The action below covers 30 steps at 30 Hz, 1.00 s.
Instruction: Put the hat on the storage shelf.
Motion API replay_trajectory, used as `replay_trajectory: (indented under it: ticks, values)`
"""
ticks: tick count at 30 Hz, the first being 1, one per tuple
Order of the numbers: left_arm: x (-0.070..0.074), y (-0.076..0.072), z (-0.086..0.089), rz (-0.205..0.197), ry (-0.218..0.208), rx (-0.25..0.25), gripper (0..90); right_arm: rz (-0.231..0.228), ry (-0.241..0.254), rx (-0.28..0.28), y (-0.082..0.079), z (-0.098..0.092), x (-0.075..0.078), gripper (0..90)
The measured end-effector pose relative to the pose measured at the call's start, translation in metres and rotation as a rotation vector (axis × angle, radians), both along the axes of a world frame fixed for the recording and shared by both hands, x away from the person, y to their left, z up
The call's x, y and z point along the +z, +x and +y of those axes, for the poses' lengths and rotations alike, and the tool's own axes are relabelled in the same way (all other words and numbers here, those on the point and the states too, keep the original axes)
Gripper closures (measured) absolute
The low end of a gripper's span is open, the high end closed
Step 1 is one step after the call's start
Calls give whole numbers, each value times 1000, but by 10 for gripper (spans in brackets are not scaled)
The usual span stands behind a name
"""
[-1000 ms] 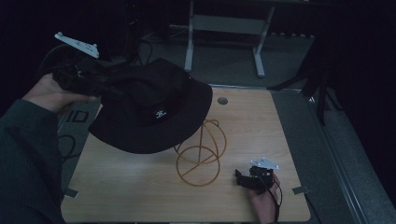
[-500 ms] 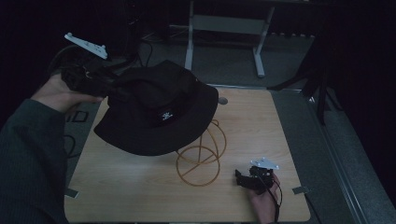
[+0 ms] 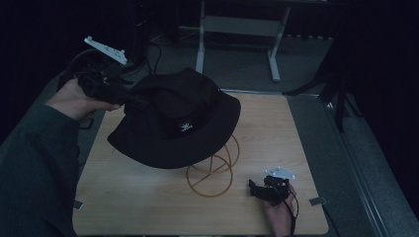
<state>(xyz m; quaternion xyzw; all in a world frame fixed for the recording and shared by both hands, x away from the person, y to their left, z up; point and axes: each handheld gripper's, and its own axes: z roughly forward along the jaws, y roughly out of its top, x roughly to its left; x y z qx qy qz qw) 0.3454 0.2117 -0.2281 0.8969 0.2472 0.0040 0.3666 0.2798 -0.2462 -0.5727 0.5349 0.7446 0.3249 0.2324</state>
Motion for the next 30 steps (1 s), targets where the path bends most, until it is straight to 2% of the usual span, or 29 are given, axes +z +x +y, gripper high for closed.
replay_trajectory:
  ticks: [30]
  values:
    - [-9,4,-48,6,29,-90,869,1,-1,0,0,0,0,118]
